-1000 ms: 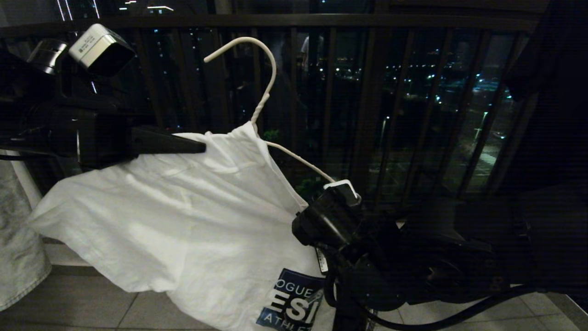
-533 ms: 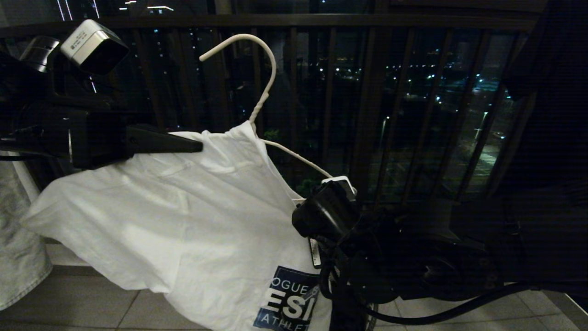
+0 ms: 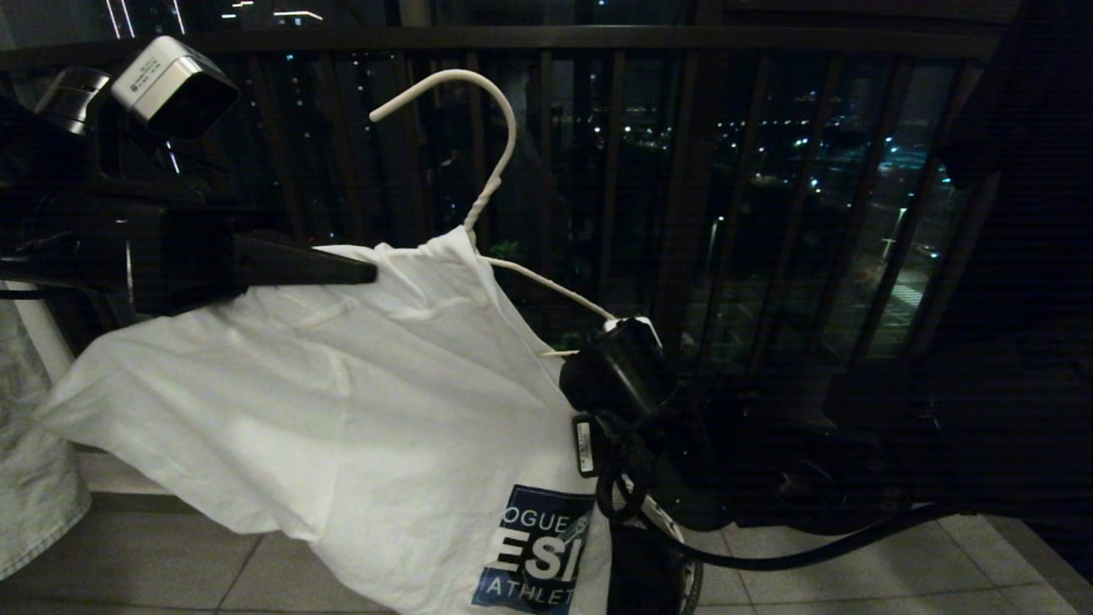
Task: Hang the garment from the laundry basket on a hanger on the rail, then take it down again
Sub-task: Hang the clothes on the clothes rack
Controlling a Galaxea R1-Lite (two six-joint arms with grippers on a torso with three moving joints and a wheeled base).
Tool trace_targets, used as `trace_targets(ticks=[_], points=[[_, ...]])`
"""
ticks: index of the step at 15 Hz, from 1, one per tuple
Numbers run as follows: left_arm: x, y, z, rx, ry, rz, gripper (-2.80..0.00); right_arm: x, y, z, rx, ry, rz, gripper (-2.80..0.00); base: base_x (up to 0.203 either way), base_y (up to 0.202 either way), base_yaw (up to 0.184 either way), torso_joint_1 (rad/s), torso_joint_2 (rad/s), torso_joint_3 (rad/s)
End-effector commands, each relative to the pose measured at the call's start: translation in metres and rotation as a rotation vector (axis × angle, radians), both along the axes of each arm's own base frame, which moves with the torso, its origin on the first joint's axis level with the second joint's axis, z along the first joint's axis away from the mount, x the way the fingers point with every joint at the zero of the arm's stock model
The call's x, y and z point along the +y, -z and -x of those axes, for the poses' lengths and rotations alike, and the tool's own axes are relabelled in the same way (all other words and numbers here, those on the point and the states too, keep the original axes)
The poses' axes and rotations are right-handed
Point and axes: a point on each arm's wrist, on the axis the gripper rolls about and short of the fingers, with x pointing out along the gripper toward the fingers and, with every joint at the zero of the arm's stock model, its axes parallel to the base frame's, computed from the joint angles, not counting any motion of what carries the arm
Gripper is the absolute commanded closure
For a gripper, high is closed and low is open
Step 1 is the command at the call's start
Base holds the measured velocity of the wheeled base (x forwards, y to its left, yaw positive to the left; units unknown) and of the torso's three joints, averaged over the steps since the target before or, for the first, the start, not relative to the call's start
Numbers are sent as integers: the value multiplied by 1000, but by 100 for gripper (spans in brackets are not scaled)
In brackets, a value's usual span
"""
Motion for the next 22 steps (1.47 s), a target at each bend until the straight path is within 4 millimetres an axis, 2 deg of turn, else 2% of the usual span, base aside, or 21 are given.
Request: trace_targets(ticks=[1,5,22], points=[[0,0,0,0,6,5,0,-7,0,-10,-13,29,0,0,0,0,0,0,0,0],[0,0,0,2,5,5,0,-8,3,-17,-27,38,-6,0,0,0,0,0,0,0],[-2,0,4,17,34,30,0,-3,3,-15,-43,0,-60,0,0,0,0,0,0,0]])
